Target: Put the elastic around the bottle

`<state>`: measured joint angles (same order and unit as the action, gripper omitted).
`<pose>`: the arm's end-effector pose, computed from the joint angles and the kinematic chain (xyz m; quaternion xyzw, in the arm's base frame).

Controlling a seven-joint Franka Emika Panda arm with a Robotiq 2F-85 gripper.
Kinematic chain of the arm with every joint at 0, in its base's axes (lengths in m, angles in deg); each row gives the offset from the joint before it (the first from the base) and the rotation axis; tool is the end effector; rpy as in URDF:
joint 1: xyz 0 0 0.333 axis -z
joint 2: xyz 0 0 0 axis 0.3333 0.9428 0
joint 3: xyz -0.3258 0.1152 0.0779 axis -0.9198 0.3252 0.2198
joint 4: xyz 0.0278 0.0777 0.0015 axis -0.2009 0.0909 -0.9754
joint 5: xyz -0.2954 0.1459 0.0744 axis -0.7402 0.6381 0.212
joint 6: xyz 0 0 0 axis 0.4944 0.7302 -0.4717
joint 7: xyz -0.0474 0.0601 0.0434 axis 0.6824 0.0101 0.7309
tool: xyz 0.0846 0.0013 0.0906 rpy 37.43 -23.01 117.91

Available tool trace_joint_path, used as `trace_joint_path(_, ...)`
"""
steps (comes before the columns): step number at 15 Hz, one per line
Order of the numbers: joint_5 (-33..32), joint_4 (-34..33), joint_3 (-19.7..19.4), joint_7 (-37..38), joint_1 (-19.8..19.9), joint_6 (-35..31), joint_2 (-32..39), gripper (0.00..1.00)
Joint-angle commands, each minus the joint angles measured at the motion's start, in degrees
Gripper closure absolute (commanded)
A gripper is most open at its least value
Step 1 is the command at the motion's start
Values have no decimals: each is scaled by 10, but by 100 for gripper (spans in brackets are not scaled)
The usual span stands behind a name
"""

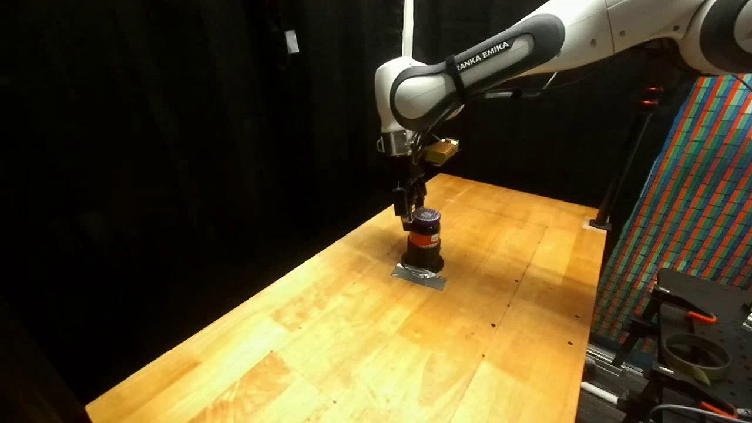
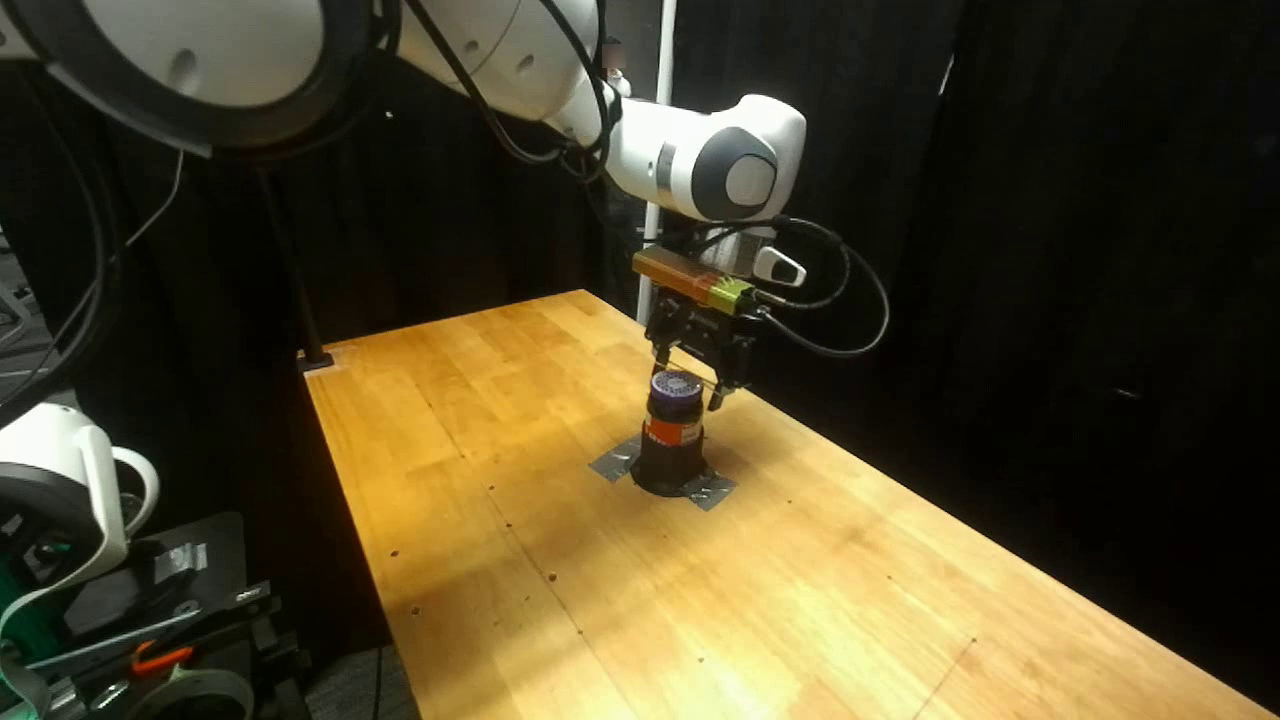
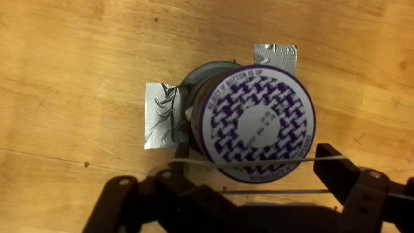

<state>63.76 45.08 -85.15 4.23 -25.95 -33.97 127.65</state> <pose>0.7066 0.1114 0.2857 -0.9837 -0.1438 0.1071 0.0157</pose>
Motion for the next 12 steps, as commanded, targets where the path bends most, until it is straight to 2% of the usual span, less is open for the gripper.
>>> trace_joint_path(1,-23,-93,-7,8,-14,73,49,0)
trace_joint_path(7,-37,-156,-10,7,-21,190,90,0)
trace_joint_path(10,-39,-152,-9,-1,-19,218,94,0)
trace_joint_path(12,-39,-125,-10,3,-15,205,82,0)
